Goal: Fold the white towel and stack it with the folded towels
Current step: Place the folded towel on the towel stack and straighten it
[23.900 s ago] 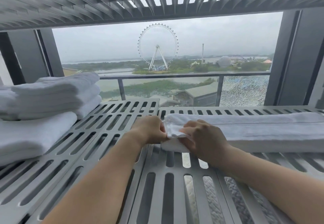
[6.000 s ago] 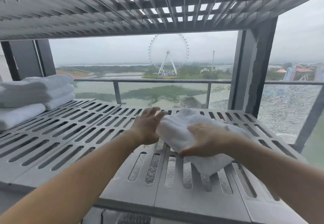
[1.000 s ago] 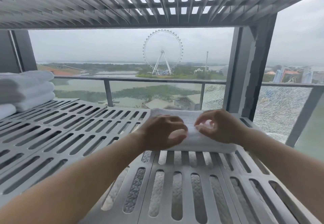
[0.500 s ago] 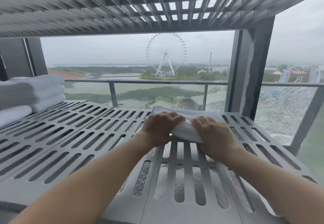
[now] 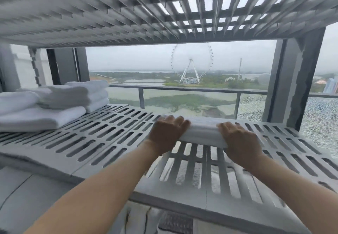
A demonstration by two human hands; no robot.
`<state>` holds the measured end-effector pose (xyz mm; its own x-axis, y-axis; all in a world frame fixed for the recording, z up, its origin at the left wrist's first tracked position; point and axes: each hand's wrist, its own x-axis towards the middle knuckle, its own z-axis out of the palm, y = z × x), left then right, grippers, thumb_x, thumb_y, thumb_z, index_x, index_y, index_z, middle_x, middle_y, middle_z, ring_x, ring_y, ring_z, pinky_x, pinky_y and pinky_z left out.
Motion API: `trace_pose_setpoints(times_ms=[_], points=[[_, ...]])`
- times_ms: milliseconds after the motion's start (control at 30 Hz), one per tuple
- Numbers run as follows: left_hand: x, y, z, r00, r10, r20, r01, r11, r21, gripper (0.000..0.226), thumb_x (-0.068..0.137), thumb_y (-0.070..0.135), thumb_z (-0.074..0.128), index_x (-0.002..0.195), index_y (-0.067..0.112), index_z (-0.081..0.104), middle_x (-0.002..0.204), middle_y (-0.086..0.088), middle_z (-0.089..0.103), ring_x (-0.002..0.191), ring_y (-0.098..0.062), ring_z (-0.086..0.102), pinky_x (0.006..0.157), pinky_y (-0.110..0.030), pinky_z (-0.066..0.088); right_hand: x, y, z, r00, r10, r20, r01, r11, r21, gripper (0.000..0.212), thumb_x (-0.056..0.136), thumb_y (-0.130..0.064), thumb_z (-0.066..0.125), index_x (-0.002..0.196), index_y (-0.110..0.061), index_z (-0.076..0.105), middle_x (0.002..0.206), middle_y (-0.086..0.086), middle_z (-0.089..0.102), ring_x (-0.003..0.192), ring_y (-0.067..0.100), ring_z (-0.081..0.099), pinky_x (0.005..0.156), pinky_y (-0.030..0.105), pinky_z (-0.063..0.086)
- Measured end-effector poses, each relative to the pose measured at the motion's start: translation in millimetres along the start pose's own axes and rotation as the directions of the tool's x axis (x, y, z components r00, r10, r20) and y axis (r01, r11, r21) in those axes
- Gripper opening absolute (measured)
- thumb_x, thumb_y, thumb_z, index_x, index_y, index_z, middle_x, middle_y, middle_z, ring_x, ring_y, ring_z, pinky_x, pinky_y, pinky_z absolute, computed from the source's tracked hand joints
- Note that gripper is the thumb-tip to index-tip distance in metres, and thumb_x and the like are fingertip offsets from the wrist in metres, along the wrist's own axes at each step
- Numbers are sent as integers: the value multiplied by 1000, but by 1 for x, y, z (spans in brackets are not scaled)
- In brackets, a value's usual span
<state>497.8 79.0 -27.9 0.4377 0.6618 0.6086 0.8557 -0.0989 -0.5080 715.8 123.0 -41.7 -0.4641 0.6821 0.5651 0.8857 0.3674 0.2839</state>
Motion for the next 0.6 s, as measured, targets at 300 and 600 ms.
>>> trace_pose_setpoints(times_ms=[300, 600], points=[[-150, -127, -83, 985, -165, -49, 168, 985, 46, 40, 68, 1, 57, 105, 14, 64, 89, -3, 66, 71, -27, 63, 55, -35, 52, 17, -163, -79, 948, -48, -313, 147, 942, 301, 40, 58, -14, 70, 96, -18, 60, 86, 0, 65, 76, 29, 63, 52, 35, 49], [-282, -222, -154, 970, -226, -91, 234, 967, 96, 53, 57, -5, 68, 107, 13, 62, 94, -6, 66, 76, -29, 63, 63, -39, 53, 16, -312, -131, 852, -33, -523, 318, 825, 467, 54, 46, -11, 74, 97, -22, 61, 94, -6, 67, 81, 24, 66, 55, 34, 52]])
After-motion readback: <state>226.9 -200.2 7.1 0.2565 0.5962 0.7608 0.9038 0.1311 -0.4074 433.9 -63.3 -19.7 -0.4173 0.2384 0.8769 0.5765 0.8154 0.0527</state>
